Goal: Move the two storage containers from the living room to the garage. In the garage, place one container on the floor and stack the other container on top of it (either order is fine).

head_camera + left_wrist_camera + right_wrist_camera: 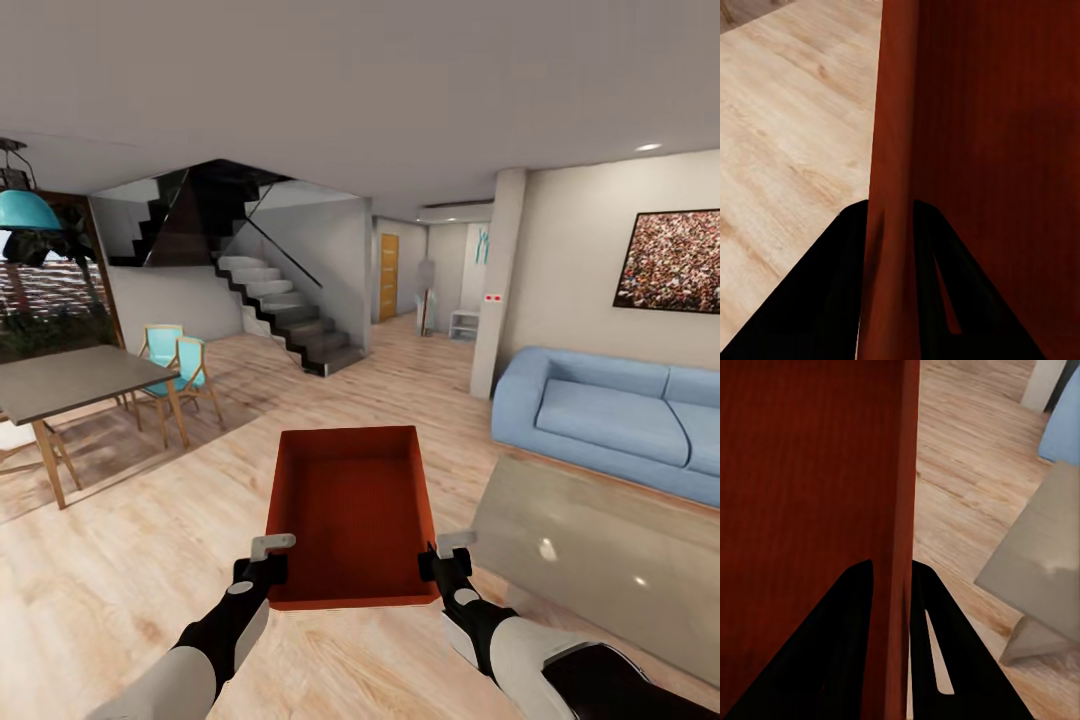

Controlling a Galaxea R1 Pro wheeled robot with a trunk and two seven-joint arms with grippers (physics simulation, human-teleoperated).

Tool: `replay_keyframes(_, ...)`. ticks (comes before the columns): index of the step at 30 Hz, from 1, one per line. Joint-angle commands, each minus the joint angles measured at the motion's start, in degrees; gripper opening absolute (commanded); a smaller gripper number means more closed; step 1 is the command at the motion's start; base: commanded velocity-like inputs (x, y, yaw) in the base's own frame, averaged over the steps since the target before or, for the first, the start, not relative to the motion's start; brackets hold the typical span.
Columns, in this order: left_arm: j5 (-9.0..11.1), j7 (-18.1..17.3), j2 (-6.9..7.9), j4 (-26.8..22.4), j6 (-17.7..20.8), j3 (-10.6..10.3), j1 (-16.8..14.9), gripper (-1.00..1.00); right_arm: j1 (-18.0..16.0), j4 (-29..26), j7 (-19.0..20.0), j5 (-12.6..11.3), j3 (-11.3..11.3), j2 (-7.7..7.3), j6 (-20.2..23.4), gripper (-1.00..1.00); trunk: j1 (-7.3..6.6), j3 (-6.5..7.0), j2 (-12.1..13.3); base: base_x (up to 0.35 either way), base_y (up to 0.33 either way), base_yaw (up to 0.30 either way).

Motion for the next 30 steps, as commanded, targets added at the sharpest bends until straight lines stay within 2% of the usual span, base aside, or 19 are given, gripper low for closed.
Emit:
replay_keyframes(1,-0.36,1.71,1.38,0.14,-0.16,0.34,0.04,-1.00,-0.12,-1.53,-0.23,-0.35,-3.35,0.04,-0.42,-1.00,0.05,-0.02,-0.03,0.321,0.000,0.000)
replay_keyframes(17,-0.35,1.71,1.50,0.14,-0.09,0.37,0.04,-1.00,-0.12,-1.52,-0.28,-0.53,-3.35,0.04,-0.42,-1.00,0.05,-0.02,-0.03,0.322,0.000,0.000)
replay_keyframes(23,-0.28,1.71,2.39,0.18,-0.08,0.40,0.04,-1.00,-0.12,-1.52,-0.26,-0.53,-3.35,0.04,-0.42,-1.00,0.05,-0.02,-0.03,0.323,0.000,0.000)
replay_keyframes(30,-0.27,1.71,2.65,0.23,-0.08,0.40,0.04,-1.00,-0.12,-1.52,-0.25,-0.53,-3.35,0.04,-0.42,-1.00,0.05,-0.02,-0.03,0.323,0.000,0.000)
